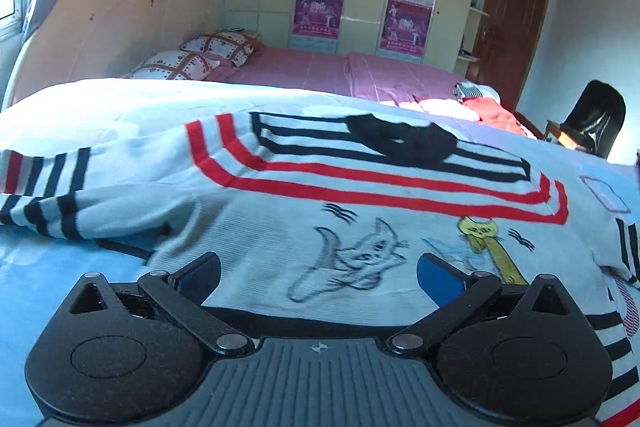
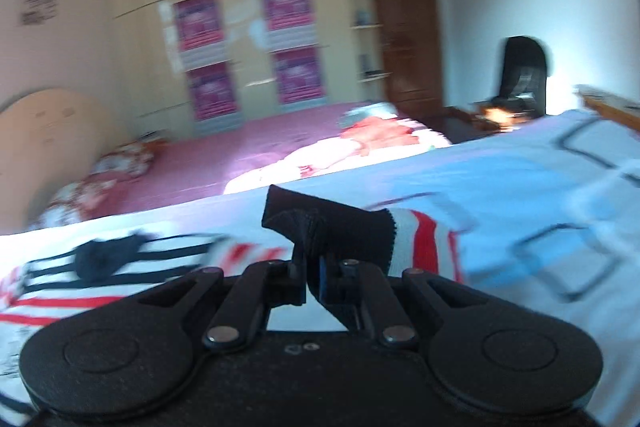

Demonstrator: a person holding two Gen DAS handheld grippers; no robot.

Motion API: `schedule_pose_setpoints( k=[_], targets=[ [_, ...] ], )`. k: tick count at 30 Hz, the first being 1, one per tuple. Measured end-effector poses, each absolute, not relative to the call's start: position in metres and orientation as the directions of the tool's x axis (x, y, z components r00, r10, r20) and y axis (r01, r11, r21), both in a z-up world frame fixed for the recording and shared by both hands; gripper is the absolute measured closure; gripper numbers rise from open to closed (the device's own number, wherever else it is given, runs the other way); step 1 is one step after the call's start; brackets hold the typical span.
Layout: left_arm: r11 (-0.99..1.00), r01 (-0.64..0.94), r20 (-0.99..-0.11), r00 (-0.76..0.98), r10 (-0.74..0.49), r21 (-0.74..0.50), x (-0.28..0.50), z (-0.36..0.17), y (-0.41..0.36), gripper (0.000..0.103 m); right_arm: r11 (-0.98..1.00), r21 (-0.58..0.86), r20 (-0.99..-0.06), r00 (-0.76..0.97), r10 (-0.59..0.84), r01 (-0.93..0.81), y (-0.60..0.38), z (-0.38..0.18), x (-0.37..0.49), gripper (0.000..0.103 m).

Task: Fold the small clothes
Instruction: 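Lower the sleeve onto the sweater body and open the right gripper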

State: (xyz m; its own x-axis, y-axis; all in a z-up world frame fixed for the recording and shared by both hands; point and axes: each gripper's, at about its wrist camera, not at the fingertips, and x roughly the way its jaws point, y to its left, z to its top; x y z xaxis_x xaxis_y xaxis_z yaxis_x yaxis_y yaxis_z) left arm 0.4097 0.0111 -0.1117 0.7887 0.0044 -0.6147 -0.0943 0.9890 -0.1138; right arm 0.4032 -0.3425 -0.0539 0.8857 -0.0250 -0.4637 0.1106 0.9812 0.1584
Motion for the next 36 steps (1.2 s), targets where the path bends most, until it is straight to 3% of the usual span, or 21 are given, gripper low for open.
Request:
schedule_pose_setpoints(
  k=[4,9,15,22,29,32,34,36],
  targets=[
    [0.981,-0.138,-0.608,0.793,0.028,-0.135,0.401,-0.11,0.051,0.0,0.981,0.176,-0.528,0.833,0.162,-0.08,-0.255,-0.084,0.428,0.097],
    [0.967,-0.214,-0.625,0.777,0.082,-0.138,0.385,-0.117,0.1,0.0,0.966,0.187,-0.575,0.777,0.257,-0.181,-0.187,-0.108,0.429,0.097],
    [0.957,-0.244,-0.633,0.769,0.092,-0.158,0.383,-0.128,0.127,0.0,0.968,0.165,-0.595,0.764,0.249,-0.187,-0.165,-0.116,0.427,0.096],
    [0.95,-0.207,-0.619,0.785,0.019,-0.233,0.39,-0.128,0.128,0.0,0.972,0.155,-0.6,0.765,0.236,-0.178,-0.159,-0.117,0.426,0.096],
    [0.957,-0.189,-0.625,0.781,0.01,-0.22,0.397,-0.128,0.12,0.0,0.972,0.17,-0.597,0.767,0.234,-0.164,-0.155,-0.116,0.428,0.096],
    [0.953,-0.197,-0.642,0.766,0.004,-0.229,0.403,-0.133,0.119,0.0,0.97,0.174,-0.596,0.765,0.243,-0.172,-0.154,-0.117,0.427,0.084],
    [0.949,-0.174,-0.635,0.772,-0.035,-0.263,0.41,-0.132,0.113,0.0,0.974,0.151,-0.578,0.784,0.227,-0.171,-0.156,-0.108,0.419,0.063],
    [0.949,-0.136,-0.615,0.785,-0.072,-0.284,0.423,-0.129,0.097,0.0,0.978,0.131,-0.514,0.832,0.207,-0.163,-0.167,-0.094,0.402,0.054]
  ],
)
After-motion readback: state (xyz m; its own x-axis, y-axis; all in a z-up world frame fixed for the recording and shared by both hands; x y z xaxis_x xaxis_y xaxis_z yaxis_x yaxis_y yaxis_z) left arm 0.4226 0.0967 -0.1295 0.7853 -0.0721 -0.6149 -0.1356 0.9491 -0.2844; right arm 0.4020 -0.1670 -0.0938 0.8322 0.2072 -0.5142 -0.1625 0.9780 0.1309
